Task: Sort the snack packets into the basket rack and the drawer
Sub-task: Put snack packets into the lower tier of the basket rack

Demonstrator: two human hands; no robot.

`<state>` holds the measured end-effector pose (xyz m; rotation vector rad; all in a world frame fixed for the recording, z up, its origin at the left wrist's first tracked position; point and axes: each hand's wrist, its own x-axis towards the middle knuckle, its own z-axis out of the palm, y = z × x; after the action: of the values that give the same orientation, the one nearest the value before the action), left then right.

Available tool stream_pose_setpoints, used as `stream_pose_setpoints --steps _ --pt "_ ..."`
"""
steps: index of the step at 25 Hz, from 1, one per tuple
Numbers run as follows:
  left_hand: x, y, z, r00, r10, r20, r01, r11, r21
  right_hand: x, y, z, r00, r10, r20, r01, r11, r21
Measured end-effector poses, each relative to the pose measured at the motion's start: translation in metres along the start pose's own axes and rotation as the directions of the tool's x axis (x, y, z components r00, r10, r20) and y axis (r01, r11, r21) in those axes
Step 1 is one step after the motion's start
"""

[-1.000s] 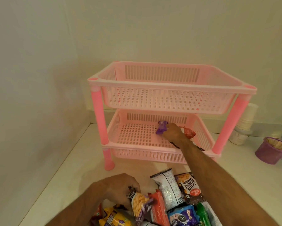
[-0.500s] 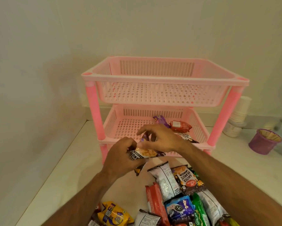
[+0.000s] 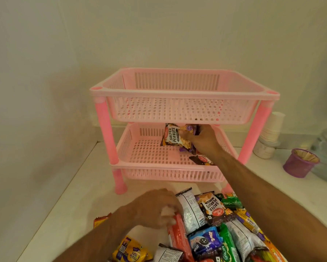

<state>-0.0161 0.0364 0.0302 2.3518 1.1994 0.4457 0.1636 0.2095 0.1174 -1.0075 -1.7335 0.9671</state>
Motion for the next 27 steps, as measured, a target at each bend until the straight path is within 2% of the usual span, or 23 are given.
stream_pose_setpoints --steps 1,3,4,6,7,8,10,12,13,15,17,19,21,23,25,27 --pt "0.004 0.002 0.005 0.986 -0.038 0.163 0.038 0.999 0.001 0.004 0.003 0.000 1.000 -0.022 -0.018 0.019 0.992 -0.122" --pt "0.013 0.005 0.014 0.942 -0.055 0.330 0.042 0.998 0.046 0.009 0.011 0.003 0.994 -0.104 0.040 0.111 0.898 -0.426" --pt "0.015 0.005 0.016 0.932 -0.053 0.360 0.025 0.996 0.081 0.010 0.014 0.006 0.988 -0.123 0.095 0.155 0.806 -0.572" --pt "0.019 0.004 0.016 0.927 -0.050 0.372 -0.009 0.988 0.157 0.014 0.021 0.013 0.971 -0.116 0.208 0.238 0.523 -0.818" --pt "0.019 0.002 0.016 0.929 -0.057 0.365 -0.015 0.981 0.192 0.015 0.023 0.017 0.958 -0.108 0.265 0.286 0.379 -0.880" --pt "0.019 0.000 0.015 0.933 -0.070 0.352 -0.014 0.973 0.228 0.016 0.026 0.020 0.946 -0.099 0.310 0.325 0.280 -0.903" --pt "0.018 -0.008 0.013 0.945 -0.104 0.309 0.004 0.952 0.306 0.016 0.031 0.024 0.938 -0.072 0.340 0.348 0.197 -0.917" --pt "0.013 -0.019 0.012 0.957 -0.133 0.257 0.028 0.926 0.376 0.015 0.036 0.027 0.937 -0.016 0.348 0.343 0.216 -0.914" --pt "0.010 -0.026 0.011 0.962 -0.149 0.227 0.045 0.912 0.408 0.015 0.038 0.028 0.931 0.032 0.364 0.342 0.274 -0.899" --pt "0.002 -0.039 0.010 0.970 -0.186 0.159 0.090 0.875 0.475 0.015 0.044 0.025 0.900 0.173 0.401 0.283 0.466 -0.838" --pt "-0.006 -0.052 0.009 0.970 -0.215 0.114 0.114 0.817 0.566 0.014 0.047 0.018 0.889 0.211 0.406 0.205 0.609 -0.766" --pt "-0.011 -0.062 0.009 0.967 -0.235 0.095 0.125 0.768 0.628 0.011 0.043 0.012 0.934 0.039 0.356 0.225 0.710 -0.667" --pt "-0.014 -0.067 0.007 0.957 -0.282 0.066 0.183 0.764 0.618 0.006 0.036 0.013 0.949 -0.144 0.279 0.279 0.796 -0.537" --pt "-0.018 -0.068 0.004 0.946 -0.323 0.013 0.262 0.789 0.555 -0.002 0.023 0.018 0.940 -0.213 0.266 0.315 0.844 -0.434" --pt "-0.024 -0.064 -0.002 0.949 -0.290 -0.124 0.314 0.824 0.471 -0.015 0.012 0.024 0.908 -0.242 0.342 0.370 0.846 -0.384" --pt "-0.030 -0.057 -0.011 0.918 -0.204 -0.340 0.317 0.893 0.320 -0.034 0.005 0.032 0.846 -0.274 0.457 0.456 0.815 -0.357"
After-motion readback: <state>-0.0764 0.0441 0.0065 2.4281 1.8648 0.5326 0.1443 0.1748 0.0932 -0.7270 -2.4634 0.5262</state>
